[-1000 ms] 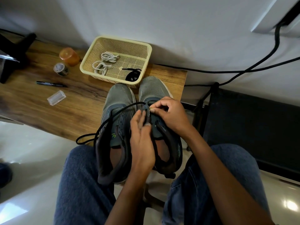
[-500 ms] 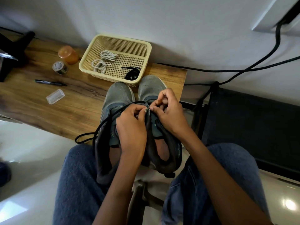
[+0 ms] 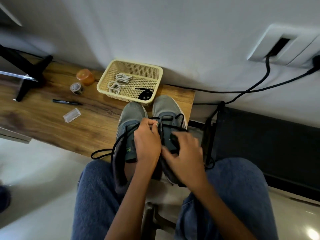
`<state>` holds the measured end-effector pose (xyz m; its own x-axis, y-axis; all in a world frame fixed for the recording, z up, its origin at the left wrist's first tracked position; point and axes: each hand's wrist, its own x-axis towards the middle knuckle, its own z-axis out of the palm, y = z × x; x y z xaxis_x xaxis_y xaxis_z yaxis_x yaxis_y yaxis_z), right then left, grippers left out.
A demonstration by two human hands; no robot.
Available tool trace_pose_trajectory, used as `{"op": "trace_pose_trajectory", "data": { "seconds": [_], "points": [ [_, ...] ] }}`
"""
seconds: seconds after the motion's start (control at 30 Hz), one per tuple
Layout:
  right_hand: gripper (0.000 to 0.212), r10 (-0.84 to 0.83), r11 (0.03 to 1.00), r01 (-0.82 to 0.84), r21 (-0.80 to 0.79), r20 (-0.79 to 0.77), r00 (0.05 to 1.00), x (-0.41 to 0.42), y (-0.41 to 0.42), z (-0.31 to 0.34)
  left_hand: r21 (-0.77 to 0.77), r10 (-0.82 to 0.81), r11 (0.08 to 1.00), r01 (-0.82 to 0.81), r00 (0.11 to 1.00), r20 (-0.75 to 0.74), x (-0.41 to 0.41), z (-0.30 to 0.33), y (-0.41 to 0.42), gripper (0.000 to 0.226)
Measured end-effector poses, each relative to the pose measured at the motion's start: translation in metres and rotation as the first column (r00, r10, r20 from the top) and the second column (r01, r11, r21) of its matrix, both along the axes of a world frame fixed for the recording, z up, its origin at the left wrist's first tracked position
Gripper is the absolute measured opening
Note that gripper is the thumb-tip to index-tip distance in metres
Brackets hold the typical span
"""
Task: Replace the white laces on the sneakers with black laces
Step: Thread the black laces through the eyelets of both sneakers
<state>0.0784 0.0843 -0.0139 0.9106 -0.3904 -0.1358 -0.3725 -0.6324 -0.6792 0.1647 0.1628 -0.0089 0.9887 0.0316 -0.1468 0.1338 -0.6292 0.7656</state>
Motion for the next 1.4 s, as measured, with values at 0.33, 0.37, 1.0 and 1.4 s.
{"op": "trace_pose_trajectory", "data": {
  "seconds": [0.33, 0.37, 1.0, 1.4],
  "points": [
    [0.080, 0.067, 0.995, -0.087, -0.056, -0.293, 0.954, 0.004, 0.020, 0.000, 0.012, -0.068, 0.997, 0.071, 0.989, -0.132, 0.011, 0.011, -0.001, 0.012],
    [0.079, 0.065, 0.995, -0.086, -0.057, -0.299, 0.952, 0.003, 0.020, 0.001, 0.007, -0.060, 0.998, 0.062, 0.988, -0.139, 0.012, 0.012, 0.000, 0.012],
    [0.072, 0.120, 0.988, -0.146, -0.050, -0.342, 0.932, 0.003, 0.019, 0.005, 0.018, 0.227, 0.973, -0.230, 0.970, 0.087, 0.005, 0.058, 0.079, 0.019],
    [0.072, 0.112, 0.984, -0.151, -0.091, -0.339, 0.934, 0.003, 0.021, 0.004, 0.613, -0.544, 0.709, 0.349, 0.824, 0.160, 0.000, 0.015, 0.018, 0.026]
  ]
}}
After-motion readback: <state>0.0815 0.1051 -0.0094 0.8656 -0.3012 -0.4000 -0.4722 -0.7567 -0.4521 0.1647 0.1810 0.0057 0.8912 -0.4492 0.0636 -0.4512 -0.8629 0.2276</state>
